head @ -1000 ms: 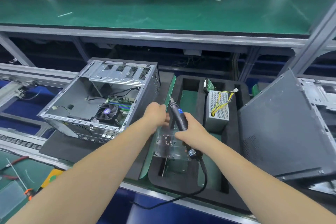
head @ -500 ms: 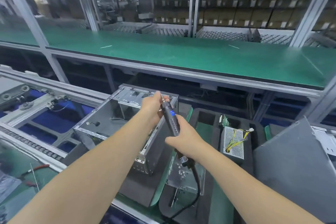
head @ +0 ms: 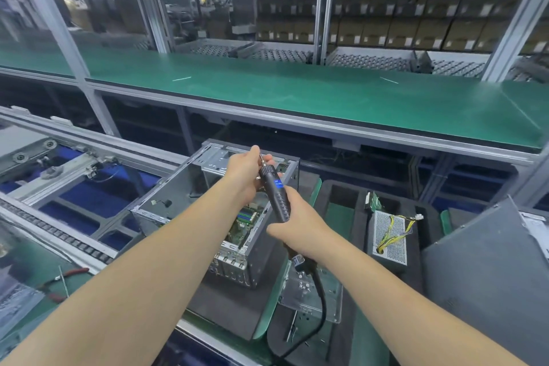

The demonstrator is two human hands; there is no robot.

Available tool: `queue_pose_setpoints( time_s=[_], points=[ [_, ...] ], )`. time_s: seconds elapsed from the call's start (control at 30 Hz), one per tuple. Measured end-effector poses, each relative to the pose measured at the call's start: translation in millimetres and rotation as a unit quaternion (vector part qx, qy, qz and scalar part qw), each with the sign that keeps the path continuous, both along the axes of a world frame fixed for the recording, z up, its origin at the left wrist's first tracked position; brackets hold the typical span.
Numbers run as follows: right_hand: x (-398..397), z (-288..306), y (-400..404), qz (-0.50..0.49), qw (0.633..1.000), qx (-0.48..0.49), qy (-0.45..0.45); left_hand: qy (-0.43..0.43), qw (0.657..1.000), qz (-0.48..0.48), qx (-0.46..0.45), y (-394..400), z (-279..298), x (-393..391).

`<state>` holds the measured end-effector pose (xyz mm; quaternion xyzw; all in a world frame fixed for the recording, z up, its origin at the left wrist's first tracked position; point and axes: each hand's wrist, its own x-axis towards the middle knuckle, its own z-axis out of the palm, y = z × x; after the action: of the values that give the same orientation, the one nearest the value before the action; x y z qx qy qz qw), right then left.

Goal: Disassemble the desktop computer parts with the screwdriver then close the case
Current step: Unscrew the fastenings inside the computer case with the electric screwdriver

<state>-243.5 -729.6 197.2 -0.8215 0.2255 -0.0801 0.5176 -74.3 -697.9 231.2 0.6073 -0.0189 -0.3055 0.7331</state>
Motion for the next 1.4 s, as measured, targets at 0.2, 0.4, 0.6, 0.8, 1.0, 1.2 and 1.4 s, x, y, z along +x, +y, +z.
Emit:
queue_pose_setpoints(
  time_s=[0.2,0.4,0.6,0.8,1.0,1.2,1.4],
  points=[
    [3,-1,6,-0.003,1.0,0.004,-0.007,-0.027,0.999,0.001,0.018,1,1,1],
    [3,-6,10,-0.006,1.0,0.003,-0.012,-0.055,0.998,-0.021,0.015,7,0,2],
    [5,-5,11,0.0,1.0,-0.006,-0.005,-0.102,0.993,-0.027,0.049,12,3,2],
    [6,-3,14,0.006,1.0,-0.004,-0.011,-0.126,0.989,-0.044,0.06,20,6,3],
    [9,-7,22,0.011,1.0,0.002,-0.014,-0.125,0.989,-0.03,0.074,29,-1,4],
    [25,-8,36,0.029,1.0,-0.001,-0.002,-0.118,0.991,-0.006,0.069,50,-4,17],
    [50,-17,71,0.034,0.999,-0.008,0.017,-0.058,0.998,0.003,0.017,85,-20,43]
  ],
)
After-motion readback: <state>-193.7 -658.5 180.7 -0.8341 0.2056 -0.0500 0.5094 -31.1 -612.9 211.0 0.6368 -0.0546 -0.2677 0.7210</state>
